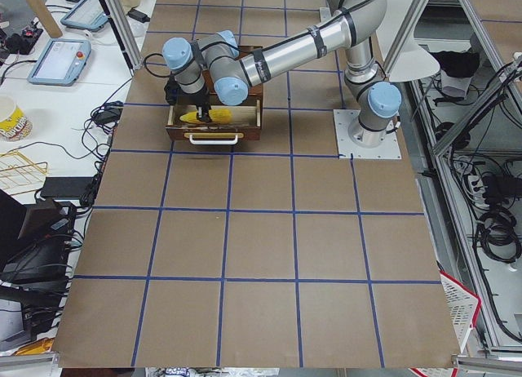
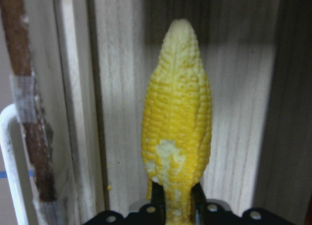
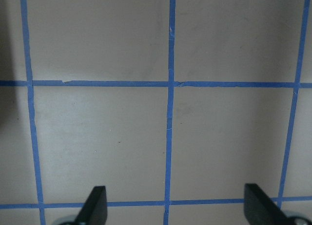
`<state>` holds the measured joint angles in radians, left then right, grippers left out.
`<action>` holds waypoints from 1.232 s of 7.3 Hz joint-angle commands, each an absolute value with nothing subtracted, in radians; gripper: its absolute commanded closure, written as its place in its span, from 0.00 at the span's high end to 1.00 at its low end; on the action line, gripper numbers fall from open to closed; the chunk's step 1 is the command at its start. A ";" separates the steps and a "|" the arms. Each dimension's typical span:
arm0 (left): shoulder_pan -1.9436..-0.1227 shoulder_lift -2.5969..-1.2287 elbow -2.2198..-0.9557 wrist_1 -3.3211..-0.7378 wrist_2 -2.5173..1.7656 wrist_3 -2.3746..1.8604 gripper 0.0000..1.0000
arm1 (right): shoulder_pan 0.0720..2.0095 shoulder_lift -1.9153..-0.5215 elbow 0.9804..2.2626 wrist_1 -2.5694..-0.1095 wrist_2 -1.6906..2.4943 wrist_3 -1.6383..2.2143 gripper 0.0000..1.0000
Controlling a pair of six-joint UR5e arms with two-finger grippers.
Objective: Open drawer and put corn inside
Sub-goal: 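Open the left gripper to drop the corn into the drawer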
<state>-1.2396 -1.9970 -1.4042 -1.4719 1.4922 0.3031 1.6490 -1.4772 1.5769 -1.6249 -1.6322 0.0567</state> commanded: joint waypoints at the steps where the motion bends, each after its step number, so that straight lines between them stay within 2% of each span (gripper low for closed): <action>1: -1.235 -1.977 -1.396 -1.500 1.496 0.302 1.00 | 1.649 -1.477 1.577 -1.626 -1.632 0.057 1.00; 5: -1.255 -1.879 -1.350 -1.578 1.551 0.295 1.00 | 1.649 -1.477 1.577 -1.624 -1.632 0.057 1.00; 9: -1.435 -1.813 -1.307 -1.608 1.548 0.203 1.00 | 1.649 -1.477 1.577 -1.625 -1.629 0.057 1.00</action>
